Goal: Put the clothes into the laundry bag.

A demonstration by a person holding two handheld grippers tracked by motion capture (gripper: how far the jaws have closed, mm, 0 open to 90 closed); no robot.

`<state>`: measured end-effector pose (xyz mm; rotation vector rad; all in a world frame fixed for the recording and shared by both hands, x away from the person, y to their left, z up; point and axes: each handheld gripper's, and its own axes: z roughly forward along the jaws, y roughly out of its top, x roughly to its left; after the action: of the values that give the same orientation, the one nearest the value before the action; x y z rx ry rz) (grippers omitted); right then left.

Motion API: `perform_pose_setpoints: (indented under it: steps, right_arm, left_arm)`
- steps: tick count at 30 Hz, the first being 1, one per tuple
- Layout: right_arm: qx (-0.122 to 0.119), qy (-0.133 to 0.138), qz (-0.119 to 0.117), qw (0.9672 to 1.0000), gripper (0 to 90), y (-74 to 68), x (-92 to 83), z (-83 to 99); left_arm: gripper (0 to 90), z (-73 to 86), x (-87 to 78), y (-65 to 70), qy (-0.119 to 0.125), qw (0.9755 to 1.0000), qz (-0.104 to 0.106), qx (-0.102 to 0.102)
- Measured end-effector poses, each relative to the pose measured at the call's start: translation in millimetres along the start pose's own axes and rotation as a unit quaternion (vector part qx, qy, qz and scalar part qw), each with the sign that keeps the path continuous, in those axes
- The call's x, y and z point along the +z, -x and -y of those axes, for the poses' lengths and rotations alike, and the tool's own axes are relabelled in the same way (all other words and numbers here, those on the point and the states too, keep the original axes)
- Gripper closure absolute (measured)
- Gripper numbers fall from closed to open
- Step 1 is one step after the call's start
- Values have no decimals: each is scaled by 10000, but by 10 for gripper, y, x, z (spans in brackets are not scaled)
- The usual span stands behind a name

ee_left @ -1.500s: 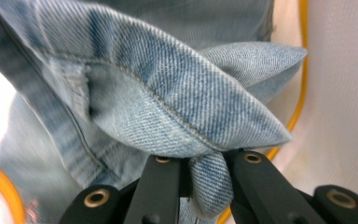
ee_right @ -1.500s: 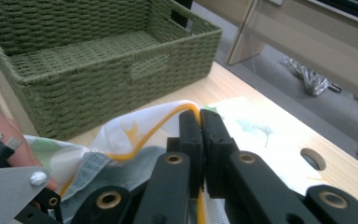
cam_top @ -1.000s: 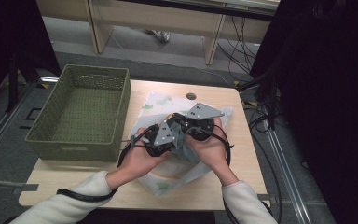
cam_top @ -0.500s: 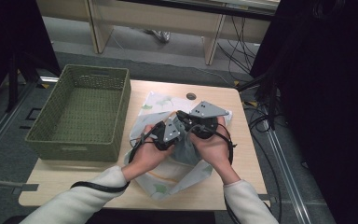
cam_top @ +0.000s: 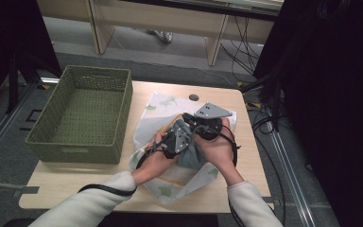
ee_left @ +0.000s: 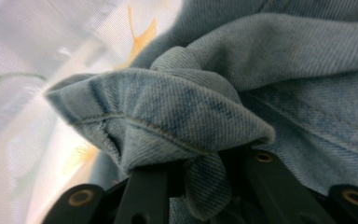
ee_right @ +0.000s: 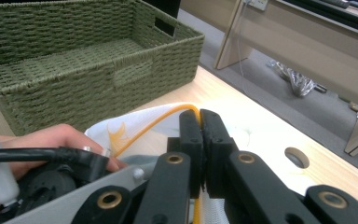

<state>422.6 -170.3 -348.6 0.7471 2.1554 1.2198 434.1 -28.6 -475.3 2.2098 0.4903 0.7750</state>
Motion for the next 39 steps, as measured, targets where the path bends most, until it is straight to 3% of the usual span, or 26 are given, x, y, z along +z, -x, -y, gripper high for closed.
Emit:
perform_pose_setpoints:
  steps: [5, 11, 19, 21, 27, 35, 37, 39]
  right_arm:
    - [-23, -39, 10, 10000, 892, 10, 9, 11]
    - [-49, -57, -5, 10000, 889, -5, 6, 6]
    - [-38, -60, 13, 10000, 885, 16, 5, 15]
    - [-51, -63, 22, 10000, 884, 10, 2, 10]
    - [-46, -61, 13, 10000, 881, 1, 3, 6]
    - [-15, -77, -4, 10000, 880, -3, 2, 6]
    - [-51, -70, 9, 10000, 880, 2, 6, 5]
    - [-23, -108, -13, 9999, 879, -6, 11, 9]
  left_arm:
    - [676, 24, -4, -14, -81, 9999, 104, 87]
    - [580, 33, -94, -16, -1, 9998, 193, 103]
    - [465, 26, -450, -38, 146, 9981, 563, 201]
    - [395, 35, -546, -33, 128, 9976, 644, 197]
    - [333, 98, -836, -20, 244, 9971, 646, 330]
    - [321, 318, -943, -96, -122, 9974, 601, 375]
    - [301, 381, -910, -74, -337, 9964, 628, 455]
    - [287, 424, -862, -44, -566, 9935, 714, 680]
